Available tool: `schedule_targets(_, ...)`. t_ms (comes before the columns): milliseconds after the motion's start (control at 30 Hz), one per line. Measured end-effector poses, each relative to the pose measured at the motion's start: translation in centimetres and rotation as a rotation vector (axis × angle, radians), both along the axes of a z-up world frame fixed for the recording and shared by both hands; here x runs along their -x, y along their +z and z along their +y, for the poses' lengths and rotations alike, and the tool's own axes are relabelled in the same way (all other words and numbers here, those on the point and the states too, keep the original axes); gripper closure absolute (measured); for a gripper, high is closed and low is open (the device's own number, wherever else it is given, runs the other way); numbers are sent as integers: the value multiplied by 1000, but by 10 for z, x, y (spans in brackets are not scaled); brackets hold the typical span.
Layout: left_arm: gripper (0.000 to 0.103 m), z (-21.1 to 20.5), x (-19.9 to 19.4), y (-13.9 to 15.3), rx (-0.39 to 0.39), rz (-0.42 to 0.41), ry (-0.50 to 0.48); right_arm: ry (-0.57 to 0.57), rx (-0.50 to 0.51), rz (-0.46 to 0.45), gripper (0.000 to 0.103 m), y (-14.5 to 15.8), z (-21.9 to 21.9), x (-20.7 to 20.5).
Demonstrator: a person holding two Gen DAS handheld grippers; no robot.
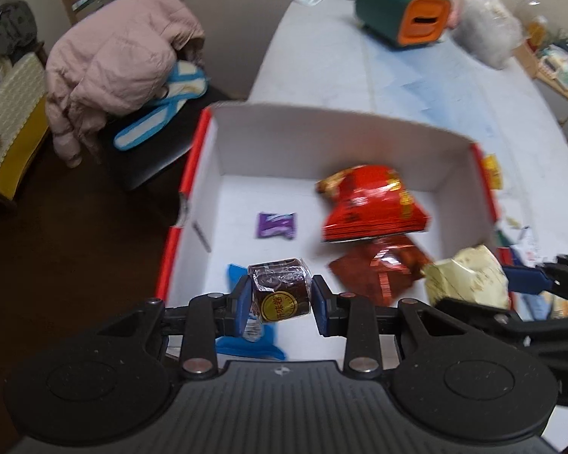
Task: Organize snacks
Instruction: 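Carry the brown candy and cream bag with both tools over the open box, then open both tools to drop the brown candy and cream bag into the box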
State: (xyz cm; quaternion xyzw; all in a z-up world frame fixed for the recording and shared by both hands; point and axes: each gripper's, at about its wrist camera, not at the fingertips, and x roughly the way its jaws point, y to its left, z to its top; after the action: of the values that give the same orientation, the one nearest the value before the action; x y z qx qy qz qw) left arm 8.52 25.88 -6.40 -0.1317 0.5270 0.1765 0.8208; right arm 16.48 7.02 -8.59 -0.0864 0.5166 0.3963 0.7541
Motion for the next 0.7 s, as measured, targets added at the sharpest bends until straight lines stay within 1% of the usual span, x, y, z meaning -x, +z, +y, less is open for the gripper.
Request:
schedule_targets(167,71,19,-3,-21,20,44,16,5,50,16,46,-19,16,1)
schedule_targets(267,71,25,-8,-32,48,67,25,7,76,17,46,-28,23,2)
schedule_targets(533,71,17,-15,-48,33,95,-2,-2,114,33,45,-45,30,0)
schedule_targets(700,70,12,-16,-54,29,97,-8,1,122,25,45,-51,32,2)
